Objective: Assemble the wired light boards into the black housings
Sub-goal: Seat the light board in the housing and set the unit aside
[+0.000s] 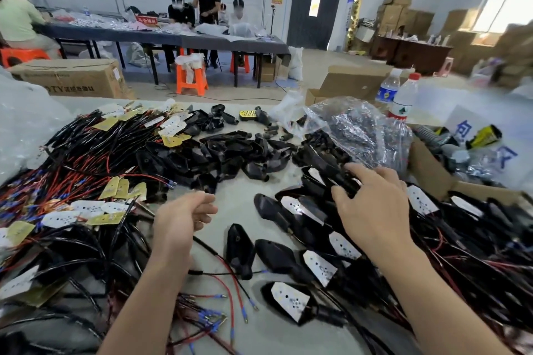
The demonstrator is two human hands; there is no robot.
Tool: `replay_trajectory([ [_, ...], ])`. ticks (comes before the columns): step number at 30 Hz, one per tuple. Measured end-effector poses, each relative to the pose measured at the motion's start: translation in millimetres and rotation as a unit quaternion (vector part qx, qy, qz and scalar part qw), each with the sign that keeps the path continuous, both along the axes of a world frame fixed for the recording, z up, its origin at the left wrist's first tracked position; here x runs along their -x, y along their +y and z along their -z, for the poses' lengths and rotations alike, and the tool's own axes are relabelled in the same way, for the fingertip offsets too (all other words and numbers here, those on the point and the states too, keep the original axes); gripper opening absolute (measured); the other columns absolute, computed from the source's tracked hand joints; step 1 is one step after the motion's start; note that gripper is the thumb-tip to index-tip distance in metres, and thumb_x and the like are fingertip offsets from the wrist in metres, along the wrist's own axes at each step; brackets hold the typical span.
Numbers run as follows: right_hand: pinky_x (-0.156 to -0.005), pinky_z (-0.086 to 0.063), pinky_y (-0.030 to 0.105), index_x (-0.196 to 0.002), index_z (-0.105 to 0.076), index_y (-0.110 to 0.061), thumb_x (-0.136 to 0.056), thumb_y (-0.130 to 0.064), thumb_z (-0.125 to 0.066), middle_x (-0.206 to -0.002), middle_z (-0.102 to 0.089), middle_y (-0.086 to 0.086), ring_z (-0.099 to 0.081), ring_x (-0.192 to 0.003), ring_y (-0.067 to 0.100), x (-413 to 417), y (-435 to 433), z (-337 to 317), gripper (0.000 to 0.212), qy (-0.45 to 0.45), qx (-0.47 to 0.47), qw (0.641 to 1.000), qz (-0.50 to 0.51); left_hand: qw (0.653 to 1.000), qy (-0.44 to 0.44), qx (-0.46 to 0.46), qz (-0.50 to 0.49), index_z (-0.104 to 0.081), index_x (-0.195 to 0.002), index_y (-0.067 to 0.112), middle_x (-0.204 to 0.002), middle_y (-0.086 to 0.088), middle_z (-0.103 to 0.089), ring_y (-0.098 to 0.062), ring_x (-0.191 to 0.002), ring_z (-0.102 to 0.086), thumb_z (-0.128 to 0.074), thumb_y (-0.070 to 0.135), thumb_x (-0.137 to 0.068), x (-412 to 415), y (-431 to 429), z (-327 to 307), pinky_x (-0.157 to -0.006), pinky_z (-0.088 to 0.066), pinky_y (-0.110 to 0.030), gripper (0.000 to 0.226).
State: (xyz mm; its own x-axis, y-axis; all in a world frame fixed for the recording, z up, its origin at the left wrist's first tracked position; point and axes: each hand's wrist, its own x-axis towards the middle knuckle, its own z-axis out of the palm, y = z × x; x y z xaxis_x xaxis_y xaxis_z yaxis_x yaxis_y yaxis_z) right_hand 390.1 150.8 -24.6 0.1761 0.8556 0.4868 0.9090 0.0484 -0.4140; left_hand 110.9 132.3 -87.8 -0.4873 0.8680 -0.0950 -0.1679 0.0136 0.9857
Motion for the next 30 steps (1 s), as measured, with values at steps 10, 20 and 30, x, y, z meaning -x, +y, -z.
replay_trajectory([
  [10,-0.115,-0.037,0.045,-0.122,-0.067,-0.018,-0.080,-0.009,-0.070,-0.141,-0.062,0.001,-0.046,-0.135,0.026,95.0,-15.8,29.0,0.043,-0.047,-0.076,0.967,-0.238,0.932,0.337,0.100,-0.088,-0.067,-0.129,0.028,-0.127,-0.002,-0.069,-0.008,-0.102,-0.066,-0.070,0.032,-0.090,4.7,-2.8,4.6,-0.090,-0.053,-0.039,0.039],
  [20,-0.126,-0.016,0.040,-0.156,-0.030,-0.011,-0.098,-0.035,-0.058,-0.161,-0.033,0.010,-0.020,-0.151,0.030,185.8,59.2,71.2,0.068,-0.038,0.132,0.929,-0.343,0.889,0.426,0.115,-0.119,-0.042,-0.151,0.014,-0.157,-0.007,-0.042,-0.024,-0.149,-0.031,-0.069,0.013,-0.089,15.5,0.9,6.7,-0.126,-0.023,-0.043,0.068],
  [30,-0.099,-0.044,0.039,-0.112,-0.060,-0.017,-0.098,-0.036,-0.058,-0.126,-0.049,0.009,-0.049,-0.118,0.031,205.2,95.1,64.5,0.024,-0.089,0.164,0.936,-0.298,0.901,0.399,0.122,-0.120,-0.050,-0.147,0.021,-0.149,0.000,-0.050,-0.020,-0.142,-0.039,-0.067,0.018,-0.089,19.9,0.7,5.4,-0.123,-0.028,-0.042,0.061],
])
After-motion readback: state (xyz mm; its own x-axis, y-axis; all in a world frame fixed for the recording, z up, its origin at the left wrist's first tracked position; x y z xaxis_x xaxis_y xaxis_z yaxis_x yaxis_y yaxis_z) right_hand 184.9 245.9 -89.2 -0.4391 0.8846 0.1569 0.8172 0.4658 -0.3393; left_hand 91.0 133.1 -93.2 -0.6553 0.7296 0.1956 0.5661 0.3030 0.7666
